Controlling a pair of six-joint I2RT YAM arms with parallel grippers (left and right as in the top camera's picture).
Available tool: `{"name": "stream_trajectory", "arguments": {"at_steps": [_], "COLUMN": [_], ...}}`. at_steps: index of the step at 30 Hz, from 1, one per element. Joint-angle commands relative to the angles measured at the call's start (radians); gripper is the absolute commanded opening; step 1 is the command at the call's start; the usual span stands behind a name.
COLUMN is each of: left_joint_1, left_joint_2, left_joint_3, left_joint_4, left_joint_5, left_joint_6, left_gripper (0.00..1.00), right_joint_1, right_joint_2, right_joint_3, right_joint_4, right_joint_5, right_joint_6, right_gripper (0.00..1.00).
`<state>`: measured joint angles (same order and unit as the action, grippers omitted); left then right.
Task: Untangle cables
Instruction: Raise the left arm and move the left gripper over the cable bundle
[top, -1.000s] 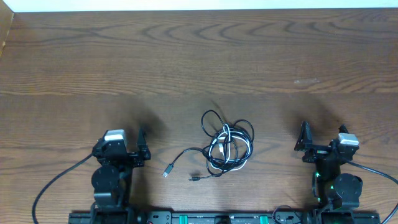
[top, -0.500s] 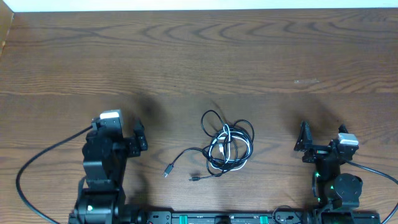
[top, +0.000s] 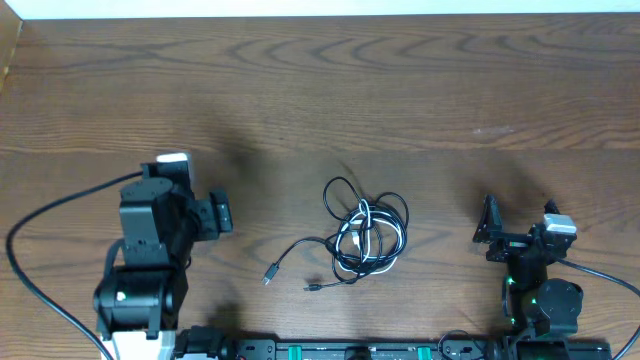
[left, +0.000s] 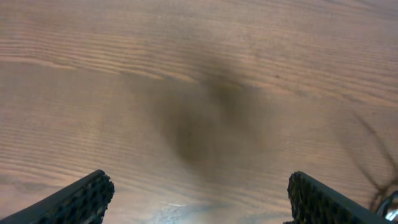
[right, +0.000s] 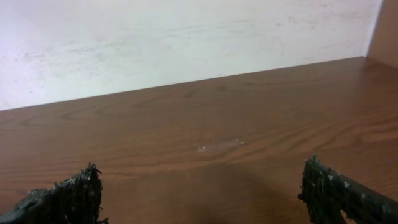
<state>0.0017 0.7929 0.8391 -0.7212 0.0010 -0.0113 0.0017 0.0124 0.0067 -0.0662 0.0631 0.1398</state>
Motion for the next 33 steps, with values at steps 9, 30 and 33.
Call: {"name": "stream_trajectory", "arguments": {"at_steps": [9, 30, 33], "left_joint_1": [0.0, 0.0, 0.0], "left_joint_2": [0.156, 0.471, 0.484], "left_joint_3": [0.226, 0.465, 0.463], "left_joint_4": [-0.092, -0.363, -0.363], "left_joint_5": [0.015, 0.014, 0.014], "left_joint_6": [0.015, 0.063, 0.063], "left_gripper": [0.91, 0.91, 0.91], "right_joint_1": [-0.01, -0.01, -0.01], "right_joint_2": [-0.006, -0.006, -0.006], "right_joint_3": [-0.001, -0.001, -0.001], "right_joint_4": [-0.005, -0.005, -0.005], "right_joint_5": [-0.002, -0.002, -0.002], "right_joint_6": [-0.014, -0.014, -0.014], "right_gripper": [0.99, 0.99, 0.99]}}
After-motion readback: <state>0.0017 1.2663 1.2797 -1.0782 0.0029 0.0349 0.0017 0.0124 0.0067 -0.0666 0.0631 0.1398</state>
